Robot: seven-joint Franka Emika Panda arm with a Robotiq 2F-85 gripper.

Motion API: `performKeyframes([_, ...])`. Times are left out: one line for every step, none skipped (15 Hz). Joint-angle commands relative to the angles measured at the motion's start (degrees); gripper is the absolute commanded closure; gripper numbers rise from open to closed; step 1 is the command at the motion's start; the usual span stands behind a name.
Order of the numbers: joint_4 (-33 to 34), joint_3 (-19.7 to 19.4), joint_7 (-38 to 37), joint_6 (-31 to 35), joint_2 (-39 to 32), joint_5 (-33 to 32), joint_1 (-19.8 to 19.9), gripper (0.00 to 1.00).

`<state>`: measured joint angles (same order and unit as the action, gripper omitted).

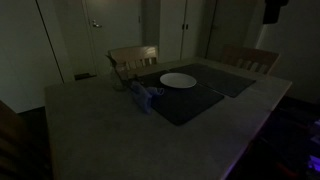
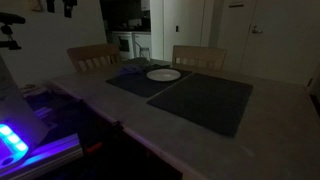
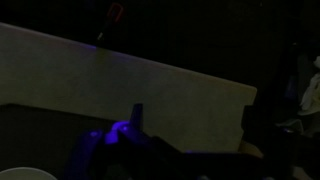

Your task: Use the cloth to wipe the plate

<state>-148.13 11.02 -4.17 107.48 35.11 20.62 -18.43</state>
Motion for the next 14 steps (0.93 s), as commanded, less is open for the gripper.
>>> performKeyframes([0.2, 0.7, 0.3, -0.4, 0.1, 0.3, 0.8, 0.00])
performKeyframes([0.2, 0.7, 0.3, -0.4, 0.1, 0.3, 0.8, 0.00])
performKeyframes([0.3, 0.3, 1.1, -0.1, -0.4, 0.3, 0.9, 0.00])
performKeyframes([0.5, 0.1, 1.7, 0.2, -0.9, 0.0, 1.1, 0.00])
performKeyframes([0.6, -0.4, 2.7, 0.9, -1.7, -0.3, 1.4, 0.00])
performKeyframes([1.0, -0.9, 4.0, 1.3, -2.7, -0.7, 1.7, 0.00])
performKeyframes([1.3, -1.4, 5.2, 1.3, -3.5, -1.2, 2.1, 0.00])
performKeyframes([2.1, -1.9, 6.5, 1.1, -5.0, -2.0, 2.5, 0.00])
performKeyframes([2.8, -2.4, 8.1, 1.0, -6.5, -2.7, 2.9, 0.00])
performKeyframes([3.8, -3.2, 10.3, 1.4, -8.8, -3.7, 3.4, 0.00])
performKeyframes([4.7, -3.9, 12.4, 1.9, -10.9, -4.4, 3.6, 0.00])
performKeyframes([5.8, -4.5, 14.5, 2.5, -13.0, -5.0, 3.9, 0.00])
performKeyframes([7.2, -5.3, 16.8, 3.2, -15.5, -5.4, 4.1, 0.00])
performKeyframes([8.7, -5.8, 19.1, 4.3, -18.4, -5.7, 4.3, 0.00])
